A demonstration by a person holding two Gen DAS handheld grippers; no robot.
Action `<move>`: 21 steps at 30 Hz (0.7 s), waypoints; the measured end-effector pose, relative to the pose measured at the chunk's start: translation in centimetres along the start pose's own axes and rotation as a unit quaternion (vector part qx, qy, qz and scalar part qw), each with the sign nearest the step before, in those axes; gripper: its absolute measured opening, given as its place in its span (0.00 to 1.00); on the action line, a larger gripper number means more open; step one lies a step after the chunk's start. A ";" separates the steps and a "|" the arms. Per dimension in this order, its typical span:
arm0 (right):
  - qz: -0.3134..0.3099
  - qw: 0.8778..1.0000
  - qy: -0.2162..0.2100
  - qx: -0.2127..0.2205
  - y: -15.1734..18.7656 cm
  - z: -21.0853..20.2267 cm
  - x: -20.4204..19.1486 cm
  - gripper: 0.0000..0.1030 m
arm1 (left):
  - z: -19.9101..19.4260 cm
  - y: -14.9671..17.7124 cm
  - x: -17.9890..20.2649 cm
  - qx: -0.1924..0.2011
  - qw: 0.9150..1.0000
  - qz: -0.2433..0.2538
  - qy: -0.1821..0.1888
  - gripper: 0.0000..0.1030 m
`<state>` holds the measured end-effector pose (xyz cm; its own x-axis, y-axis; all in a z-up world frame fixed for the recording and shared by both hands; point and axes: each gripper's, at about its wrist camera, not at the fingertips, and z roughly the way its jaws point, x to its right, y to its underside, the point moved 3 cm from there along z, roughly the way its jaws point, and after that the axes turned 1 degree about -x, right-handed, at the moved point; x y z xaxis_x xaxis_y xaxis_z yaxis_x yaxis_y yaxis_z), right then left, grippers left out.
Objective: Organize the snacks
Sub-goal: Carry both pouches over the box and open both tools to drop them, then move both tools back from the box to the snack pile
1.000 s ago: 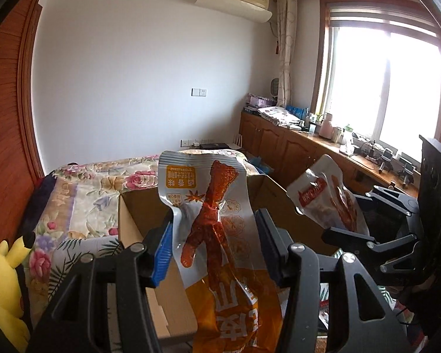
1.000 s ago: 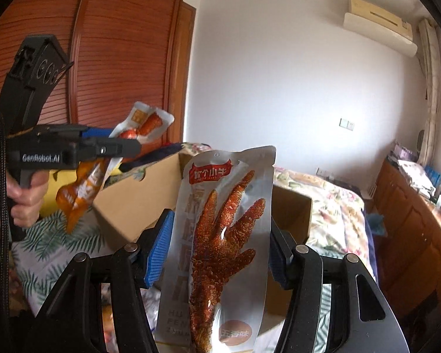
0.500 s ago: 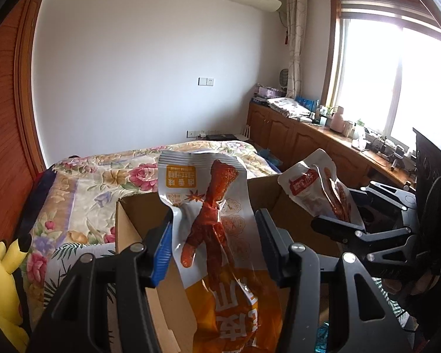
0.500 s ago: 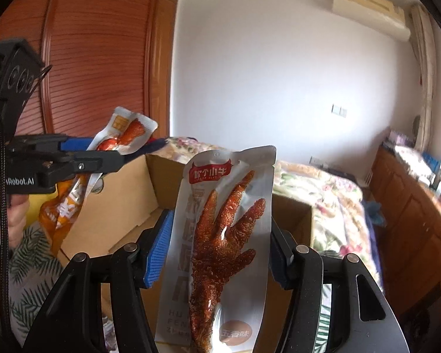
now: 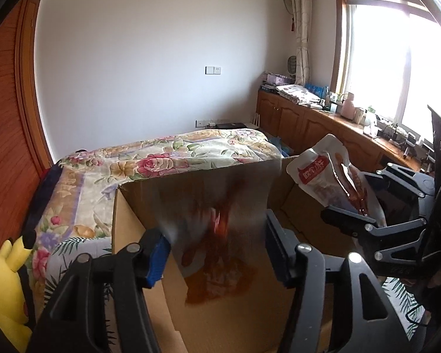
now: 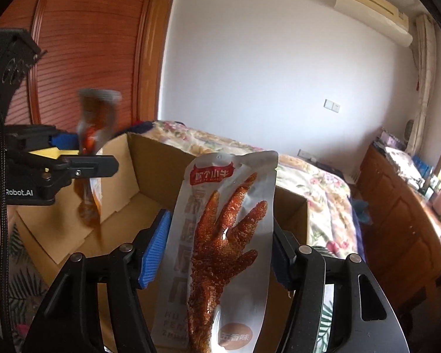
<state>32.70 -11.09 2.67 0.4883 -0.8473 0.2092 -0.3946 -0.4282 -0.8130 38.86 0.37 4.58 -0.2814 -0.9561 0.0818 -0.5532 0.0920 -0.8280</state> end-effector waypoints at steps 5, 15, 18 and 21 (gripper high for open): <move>-0.002 1.000 -0.001 -0.005 0.1 0.0 0.1 0.63 | -0.4 0.3 0.3 0.002 1.000 0.005 -0.007 0.63; 0.013 1.000 -0.022 -0.012 0.4 -0.4 0.6 0.70 | -1.9 0.9 0.2 0.008 1.000 -0.001 -0.008 0.70; 0.021 0.999 -0.026 -0.011 0.7 -1.2 0.5 0.70 | -2.6 0.8 0.3 0.014 1.000 0.000 -0.008 0.71; 0.029 0.999 -0.028 -0.009 1.3 -2.5 0.3 0.70 | -3.5 0.5 0.5 0.021 1.000 0.001 -0.011 0.71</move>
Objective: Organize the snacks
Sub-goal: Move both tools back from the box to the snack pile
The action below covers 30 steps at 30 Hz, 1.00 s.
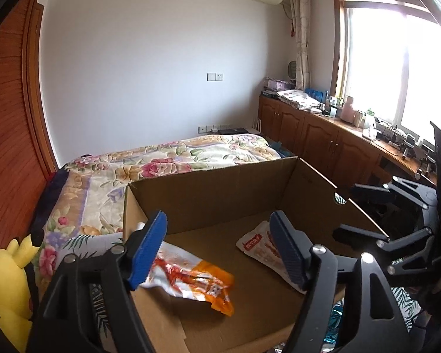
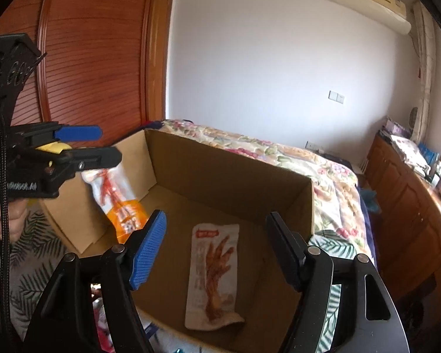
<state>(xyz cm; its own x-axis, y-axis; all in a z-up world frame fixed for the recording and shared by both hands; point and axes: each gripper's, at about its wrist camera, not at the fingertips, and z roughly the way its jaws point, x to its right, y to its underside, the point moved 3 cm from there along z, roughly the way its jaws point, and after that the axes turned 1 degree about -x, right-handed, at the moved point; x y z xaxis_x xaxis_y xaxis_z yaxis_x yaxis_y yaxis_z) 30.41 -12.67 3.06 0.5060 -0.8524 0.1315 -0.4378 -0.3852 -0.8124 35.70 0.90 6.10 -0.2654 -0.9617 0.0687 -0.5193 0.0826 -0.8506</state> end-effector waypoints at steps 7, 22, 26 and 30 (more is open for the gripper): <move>0.019 1.000 0.003 0.001 1.7 -3.8 -0.3 0.70 | -3.0 0.2 1.3 0.014 1.000 0.003 0.007 0.72; 0.075 0.997 0.009 -0.029 9.4 -8.7 -1.1 0.70 | -6.8 7.6 5.3 -0.036 0.998 0.026 0.048 0.73; 0.094 0.994 0.020 -0.053 12.1 -8.0 -0.7 0.70 | -5.9 10.3 6.5 -0.064 0.996 0.033 0.055 0.73; 0.108 0.991 0.028 -0.079 14.6 -6.9 -0.2 0.70 | -4.6 12.8 7.1 -0.096 0.993 0.029 0.056 0.73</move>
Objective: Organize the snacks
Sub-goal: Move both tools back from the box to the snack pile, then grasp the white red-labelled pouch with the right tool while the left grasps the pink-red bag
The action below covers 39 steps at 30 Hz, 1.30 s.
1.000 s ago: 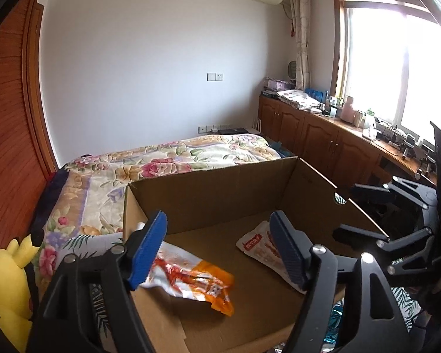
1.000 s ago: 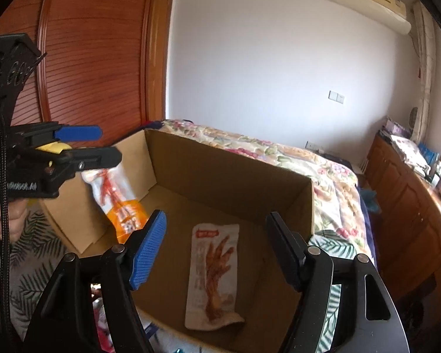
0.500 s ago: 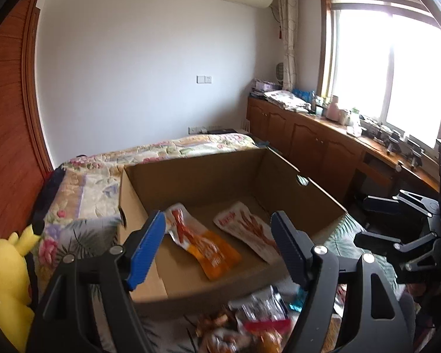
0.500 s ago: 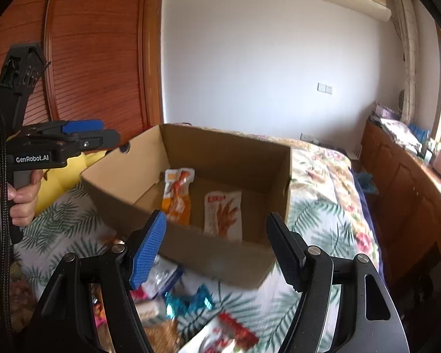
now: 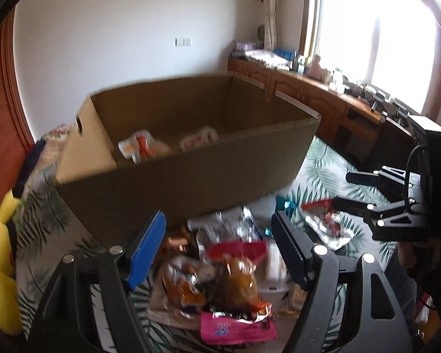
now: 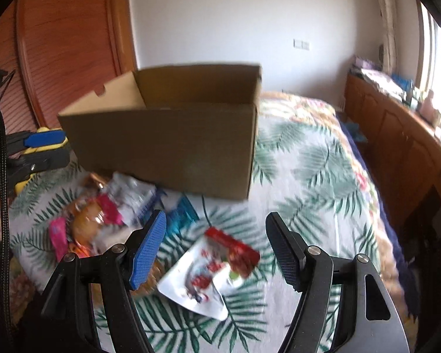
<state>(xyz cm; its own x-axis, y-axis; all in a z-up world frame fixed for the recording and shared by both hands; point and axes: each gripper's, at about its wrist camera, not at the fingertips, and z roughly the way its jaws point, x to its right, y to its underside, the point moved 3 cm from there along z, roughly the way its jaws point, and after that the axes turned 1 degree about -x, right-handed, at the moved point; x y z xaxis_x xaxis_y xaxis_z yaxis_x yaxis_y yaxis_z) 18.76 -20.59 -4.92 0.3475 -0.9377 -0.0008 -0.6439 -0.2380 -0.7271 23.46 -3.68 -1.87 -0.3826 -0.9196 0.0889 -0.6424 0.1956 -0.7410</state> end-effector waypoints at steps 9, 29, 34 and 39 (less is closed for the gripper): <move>0.019 1.000 0.002 -0.022 2.3 2.1 0.8 0.70 | 2.3 3.0 0.6 -0.048 0.999 0.002 -0.003 0.73; 0.023 0.999 -0.005 -0.025 3.3 3.3 0.4 0.70 | 4.2 4.7 3.1 -0.098 0.994 0.040 -0.021 0.79; 0.015 1.000 0.001 -0.021 3.2 3.3 0.1 0.70 | 4.9 4.4 4.3 -0.108 0.993 0.036 -0.008 0.79; 0.021 1.000 -0.006 -0.016 3.2 3.1 0.3 0.70 | 4.7 4.2 4.5 -0.110 0.993 0.034 -0.018 0.79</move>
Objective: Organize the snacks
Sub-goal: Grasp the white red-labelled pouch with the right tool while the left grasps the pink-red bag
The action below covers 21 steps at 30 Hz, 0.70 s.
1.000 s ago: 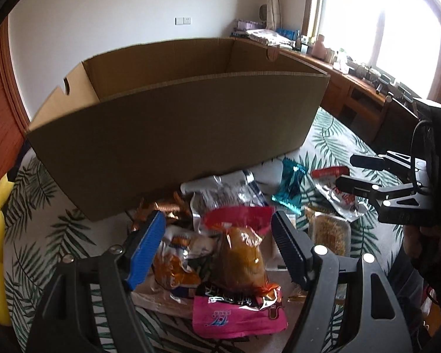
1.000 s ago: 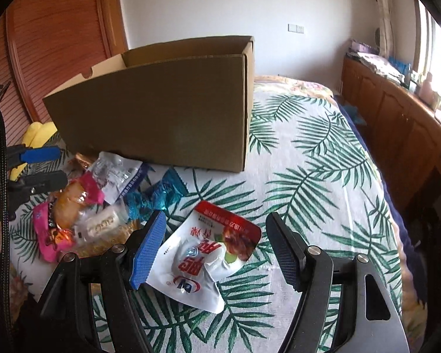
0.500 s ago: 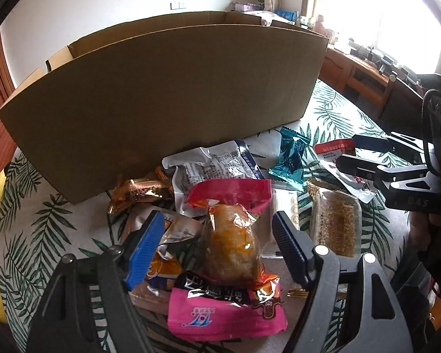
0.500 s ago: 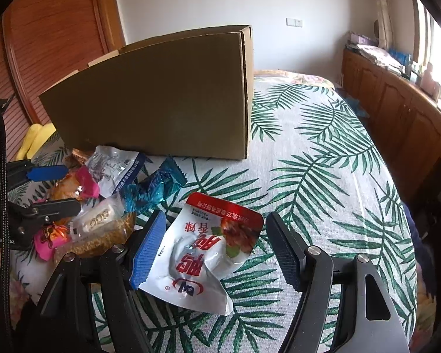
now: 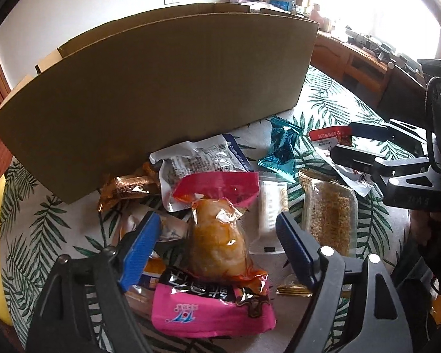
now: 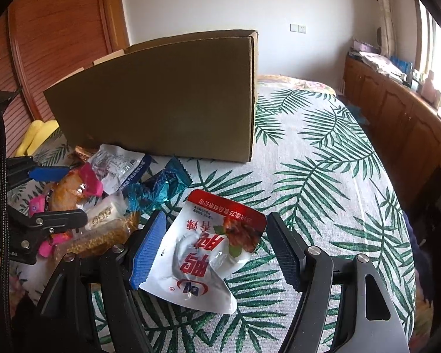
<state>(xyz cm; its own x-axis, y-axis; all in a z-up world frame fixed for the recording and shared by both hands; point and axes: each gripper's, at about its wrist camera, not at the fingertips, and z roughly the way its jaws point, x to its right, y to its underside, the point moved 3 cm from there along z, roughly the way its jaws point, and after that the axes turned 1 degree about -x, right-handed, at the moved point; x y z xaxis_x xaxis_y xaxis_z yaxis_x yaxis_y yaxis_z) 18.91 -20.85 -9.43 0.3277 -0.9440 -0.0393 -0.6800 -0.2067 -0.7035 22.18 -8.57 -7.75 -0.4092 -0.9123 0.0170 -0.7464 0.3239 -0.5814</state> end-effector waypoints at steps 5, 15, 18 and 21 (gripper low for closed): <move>0.005 1.000 -0.007 0.004 0.0 -0.2 0.2 0.70 | -0.3 -0.2 -0.4 0.006 1.000 -0.016 0.022 0.76; 0.006 1.000 -0.019 0.009 0.0 -0.3 0.3 0.70 | 0.2 0.1 -1.5 0.000 1.000 -0.031 0.000 0.36; 0.005 1.000 -0.022 0.008 0.0 -0.2 0.2 0.70 | 0.1 0.3 -1.4 0.005 1.000 -0.030 -0.001 0.35; 0.003 1.000 -0.022 0.004 0.0 -0.1 0.2 0.70 | 0.0 0.5 -1.6 0.011 0.999 -0.031 -0.001 0.34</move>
<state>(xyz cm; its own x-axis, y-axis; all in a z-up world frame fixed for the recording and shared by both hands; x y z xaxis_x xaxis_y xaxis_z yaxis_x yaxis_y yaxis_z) 18.90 -21.07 -9.36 0.3519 -0.9330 -0.0752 -0.6775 -0.1984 -0.7083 22.46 -6.92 -8.06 -0.3604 -0.9314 0.0518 -0.7591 0.2605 -0.5966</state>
